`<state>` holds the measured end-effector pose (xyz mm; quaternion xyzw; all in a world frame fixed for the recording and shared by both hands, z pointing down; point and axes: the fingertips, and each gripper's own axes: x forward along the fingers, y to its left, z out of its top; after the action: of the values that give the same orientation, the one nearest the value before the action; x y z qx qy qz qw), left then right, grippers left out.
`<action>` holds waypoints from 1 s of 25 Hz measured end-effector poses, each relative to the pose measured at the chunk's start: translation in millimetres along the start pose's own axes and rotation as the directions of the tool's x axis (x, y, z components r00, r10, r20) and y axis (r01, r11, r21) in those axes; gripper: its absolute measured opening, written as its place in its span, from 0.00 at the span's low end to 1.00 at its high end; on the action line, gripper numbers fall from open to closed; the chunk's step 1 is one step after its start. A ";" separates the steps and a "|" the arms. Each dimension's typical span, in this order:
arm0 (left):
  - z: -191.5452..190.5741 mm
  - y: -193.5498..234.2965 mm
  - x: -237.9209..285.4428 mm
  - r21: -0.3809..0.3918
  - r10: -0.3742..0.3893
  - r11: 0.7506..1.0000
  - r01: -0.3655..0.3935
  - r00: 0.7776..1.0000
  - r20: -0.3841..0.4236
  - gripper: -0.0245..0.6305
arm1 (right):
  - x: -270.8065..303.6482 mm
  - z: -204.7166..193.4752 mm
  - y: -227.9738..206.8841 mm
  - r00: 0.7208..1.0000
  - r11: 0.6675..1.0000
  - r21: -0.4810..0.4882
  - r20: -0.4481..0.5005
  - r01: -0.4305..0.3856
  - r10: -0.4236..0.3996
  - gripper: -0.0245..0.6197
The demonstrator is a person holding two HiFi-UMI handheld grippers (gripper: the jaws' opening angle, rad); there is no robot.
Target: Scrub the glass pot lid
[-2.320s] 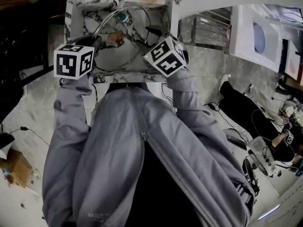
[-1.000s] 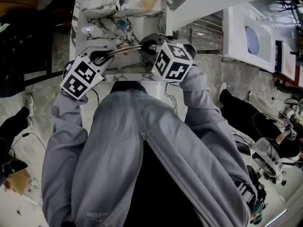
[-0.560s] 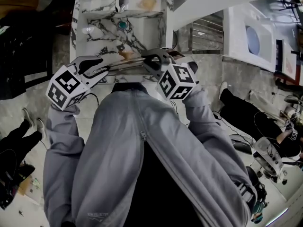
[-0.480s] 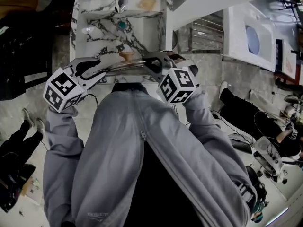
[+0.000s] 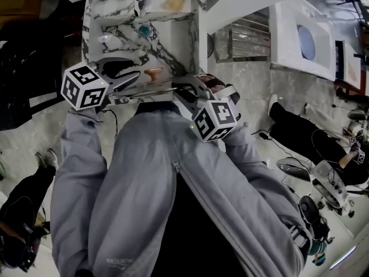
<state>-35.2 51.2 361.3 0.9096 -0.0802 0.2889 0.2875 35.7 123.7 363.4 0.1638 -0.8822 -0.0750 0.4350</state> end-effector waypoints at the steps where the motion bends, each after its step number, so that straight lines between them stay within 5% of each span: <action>1: 1.1 4.5 12.2 -0.045 -0.030 0.999 0.030 1.000 0.002 0.30 | 0.0 0.3 0.1 1.000 1.000 0.000 0.001 0.002 -0.002 0.11; 4: -7.0 17.9 49.7 -0.204 -0.130 0.972 0.118 0.990 -0.046 0.30 | -1.0 2.3 2.2 1.000 1.000 -0.008 0.005 0.008 -0.008 0.11; 7: -32.3 20.2 79.1 -0.340 -0.272 0.919 0.201 0.947 -0.174 0.52 | -2.2 1.8 4.3 1.000 1.000 -0.006 0.004 0.021 -0.021 0.11; 11: -64.7 17.4 101.0 -0.437 -0.374 0.873 0.218 0.873 -0.313 0.53 | -1.2 1.4 5.4 0.999 0.999 -0.003 0.005 0.033 -0.033 0.11; 15: -73.2 17.2 113.1 -0.529 -0.448 0.816 0.234 0.833 -0.324 0.46 | -0.6 -0.3 4.1 0.999 0.999 -0.004 0.009 0.041 -0.041 0.11; 18: -72.2 14.1 115.5 -0.564 -0.471 0.791 0.239 0.825 -0.311 0.37 | -0.7 -0.5 2.6 0.999 0.999 0.000 0.024 0.042 -0.042 0.11; 25: -69.4 27.6 106.2 -0.550 -0.388 0.821 0.155 0.857 -0.339 0.33 | 7.3 9.0 -13.2 0.997 0.999 -0.028 0.073 0.023 -0.021 0.11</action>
<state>10.0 70.2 481.5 0.7157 0.0477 0.4085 0.5645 27.4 108.6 359.7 0.1646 -0.8943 -0.0986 0.4042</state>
